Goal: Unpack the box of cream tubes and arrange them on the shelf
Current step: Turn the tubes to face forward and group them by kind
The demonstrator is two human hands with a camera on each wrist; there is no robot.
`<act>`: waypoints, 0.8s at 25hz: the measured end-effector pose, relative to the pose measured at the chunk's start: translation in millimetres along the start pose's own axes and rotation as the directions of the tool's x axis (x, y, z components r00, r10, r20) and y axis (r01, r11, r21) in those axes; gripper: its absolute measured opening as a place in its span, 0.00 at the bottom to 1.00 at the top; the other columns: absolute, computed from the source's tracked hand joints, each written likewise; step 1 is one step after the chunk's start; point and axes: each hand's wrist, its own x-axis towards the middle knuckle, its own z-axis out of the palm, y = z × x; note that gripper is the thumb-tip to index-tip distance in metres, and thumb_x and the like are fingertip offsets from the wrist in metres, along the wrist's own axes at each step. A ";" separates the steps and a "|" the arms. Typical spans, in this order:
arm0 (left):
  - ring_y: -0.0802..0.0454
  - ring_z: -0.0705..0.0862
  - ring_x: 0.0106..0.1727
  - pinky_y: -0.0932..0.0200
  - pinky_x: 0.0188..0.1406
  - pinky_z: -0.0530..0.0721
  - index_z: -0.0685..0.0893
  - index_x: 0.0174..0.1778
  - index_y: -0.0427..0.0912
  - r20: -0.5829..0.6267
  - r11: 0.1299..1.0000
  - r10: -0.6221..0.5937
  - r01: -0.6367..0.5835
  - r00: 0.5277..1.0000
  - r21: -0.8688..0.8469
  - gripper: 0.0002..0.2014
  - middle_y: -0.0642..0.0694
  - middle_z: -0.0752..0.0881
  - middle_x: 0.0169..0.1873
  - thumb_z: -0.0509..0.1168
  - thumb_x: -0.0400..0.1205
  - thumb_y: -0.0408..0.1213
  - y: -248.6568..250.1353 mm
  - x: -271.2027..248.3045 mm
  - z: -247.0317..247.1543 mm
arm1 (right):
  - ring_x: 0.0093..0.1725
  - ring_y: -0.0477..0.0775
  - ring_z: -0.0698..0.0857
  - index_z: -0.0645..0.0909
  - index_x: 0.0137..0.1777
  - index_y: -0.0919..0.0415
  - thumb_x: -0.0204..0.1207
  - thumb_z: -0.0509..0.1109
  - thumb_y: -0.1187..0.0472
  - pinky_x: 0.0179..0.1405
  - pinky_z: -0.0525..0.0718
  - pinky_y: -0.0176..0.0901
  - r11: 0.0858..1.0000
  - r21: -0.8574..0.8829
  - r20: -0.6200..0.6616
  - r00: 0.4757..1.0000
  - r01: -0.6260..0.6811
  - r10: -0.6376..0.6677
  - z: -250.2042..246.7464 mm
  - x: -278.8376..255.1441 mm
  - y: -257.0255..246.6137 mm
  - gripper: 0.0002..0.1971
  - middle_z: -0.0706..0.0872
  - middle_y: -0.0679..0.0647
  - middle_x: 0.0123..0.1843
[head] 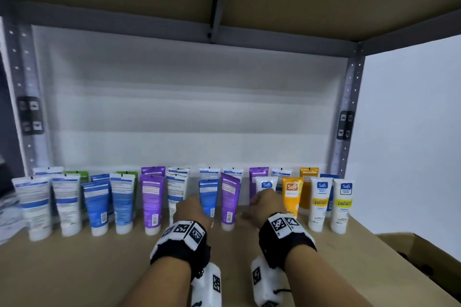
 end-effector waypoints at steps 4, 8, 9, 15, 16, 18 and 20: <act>0.43 0.86 0.55 0.63 0.41 0.76 0.82 0.58 0.37 0.012 0.999 0.001 -0.001 1.000 -0.054 0.15 0.39 0.88 0.54 0.71 0.78 0.38 -5.4 2.2 7.3 | 0.58 0.54 0.86 0.81 0.61 0.62 0.63 0.84 0.58 0.53 0.84 0.41 0.995 0.076 0.016 0.998 0.058 -0.060 21.9 4.2 -11.1 0.27 0.88 0.57 0.56; 0.41 0.86 0.56 0.61 0.41 0.75 0.82 0.57 0.35 -0.018 0.991 -0.014 0.011 1.000 -0.130 0.14 0.37 0.87 0.54 0.71 0.78 0.36 -9.3 14.4 13.4 | 0.56 0.54 0.87 0.83 0.58 0.60 0.62 0.84 0.55 0.48 0.82 0.38 0.989 0.081 -0.010 0.992 0.126 -0.125 36.6 10.4 -16.1 0.25 0.89 0.55 0.57; 0.41 0.86 0.57 0.61 0.42 0.76 0.82 0.57 0.35 -0.021 0.989 -0.012 0.009 1.000 -0.149 0.13 0.38 0.87 0.55 0.70 0.79 0.36 -10.0 17.2 15.0 | 0.56 0.54 0.87 0.83 0.59 0.60 0.62 0.84 0.54 0.48 0.82 0.38 0.985 0.104 -0.022 0.990 0.138 -0.137 38.1 11.9 -16.4 0.26 0.89 0.55 0.57; 0.41 0.85 0.59 0.57 0.51 0.81 0.84 0.59 0.37 -0.057 0.981 0.012 -0.023 0.998 -0.192 0.14 0.39 0.87 0.58 0.70 0.78 0.37 -11.8 35.1 28.9 | 0.55 0.52 0.87 0.84 0.60 0.60 0.65 0.83 0.54 0.45 0.78 0.34 0.974 0.111 -0.037 0.980 0.198 -0.195 35.3 15.3 -15.4 0.23 0.90 0.54 0.57; 0.41 0.85 0.60 0.57 0.51 0.80 0.84 0.59 0.37 -0.067 0.982 0.017 -0.029 0.998 -0.186 0.14 0.39 0.87 0.58 0.71 0.78 0.36 -11.8 36.8 29.9 | 0.54 0.51 0.87 0.85 0.60 0.60 0.65 0.83 0.54 0.44 0.77 0.34 0.974 0.106 -0.035 0.980 0.201 -0.198 35.0 16.0 -15.1 0.23 0.90 0.54 0.56; 0.42 0.85 0.59 0.57 0.51 0.80 0.84 0.59 0.37 -0.082 0.982 0.025 -0.040 0.996 -0.182 0.15 0.39 0.87 0.58 0.72 0.78 0.37 -12.3 39.0 31.2 | 0.49 0.49 0.86 0.85 0.59 0.60 0.64 0.84 0.53 0.41 0.76 0.34 0.976 0.101 -0.023 0.981 0.192 -0.191 34.3 17.4 -15.1 0.24 0.90 0.54 0.55; 0.42 0.86 0.57 0.57 0.49 0.82 0.84 0.56 0.37 -0.077 0.984 0.029 -0.042 0.997 -0.175 0.15 0.40 0.87 0.55 0.74 0.76 0.39 -12.6 40.0 31.9 | 0.45 0.47 0.83 0.85 0.56 0.59 0.63 0.84 0.52 0.37 0.75 0.32 0.980 0.089 -0.016 0.984 0.180 -0.179 33.2 18.5 -16.2 0.24 0.90 0.53 0.54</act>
